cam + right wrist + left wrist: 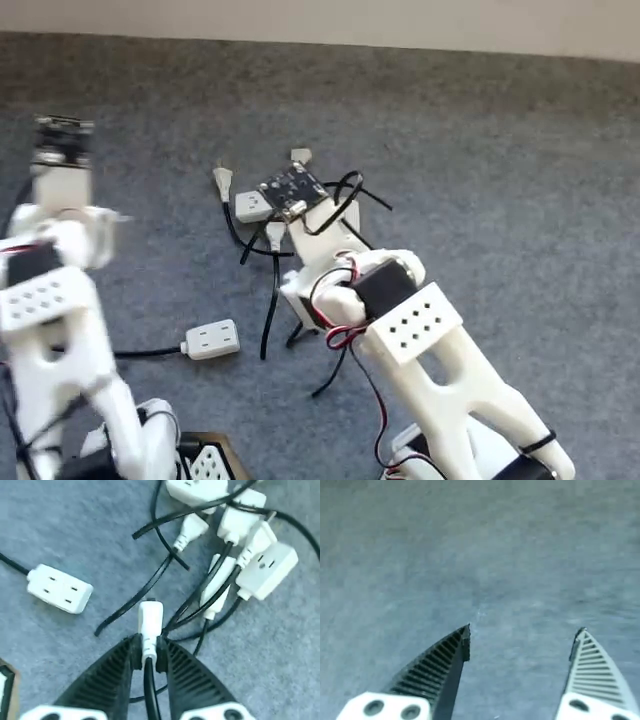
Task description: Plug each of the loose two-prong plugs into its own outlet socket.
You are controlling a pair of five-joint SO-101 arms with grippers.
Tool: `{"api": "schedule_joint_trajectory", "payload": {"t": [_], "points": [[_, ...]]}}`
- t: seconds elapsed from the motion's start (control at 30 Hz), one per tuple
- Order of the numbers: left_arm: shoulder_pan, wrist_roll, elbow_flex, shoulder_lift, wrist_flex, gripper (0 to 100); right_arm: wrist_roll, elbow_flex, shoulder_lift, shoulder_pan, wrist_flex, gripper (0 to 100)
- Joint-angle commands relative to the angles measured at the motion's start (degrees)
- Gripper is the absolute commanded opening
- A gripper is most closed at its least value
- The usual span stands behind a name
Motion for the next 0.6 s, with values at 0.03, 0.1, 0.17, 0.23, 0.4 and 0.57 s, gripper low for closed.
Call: {"api": "schedule_joint_trajectory", "payload": {"t": [0.03,0.1,0.17,0.23,0.4,0.57], "points": [[-12.9,-1.0,-10.8,13.6,-0.5,32,-3.0,-8.8,-0.1,-5.1,3.2,0.5],[-17.3,-1.1,-14.2,18.8,-0.5,32,-3.3,-9.5,1.4,-6.4,3.2,0.5],[-21.1,-1.1,-17.1,23.4,-0.6,32,-3.3,-9.8,5.1,-7.1,3.2,0.5],[-24.1,-1.1,-19.9,27.6,-1.0,32,-4.9,-10.3,10.3,-8.0,3.2,0.5],[-29.4,-1.1,-22.6,36.2,-7.9,32,-8.1,-25.0,23.7,-10.7,10.1,0.5],[-33.6,-1.1,-22.9,43.2,-16.6,32,-11.3,-47.6,36.5,-10.9,26.9,0.5]]}}
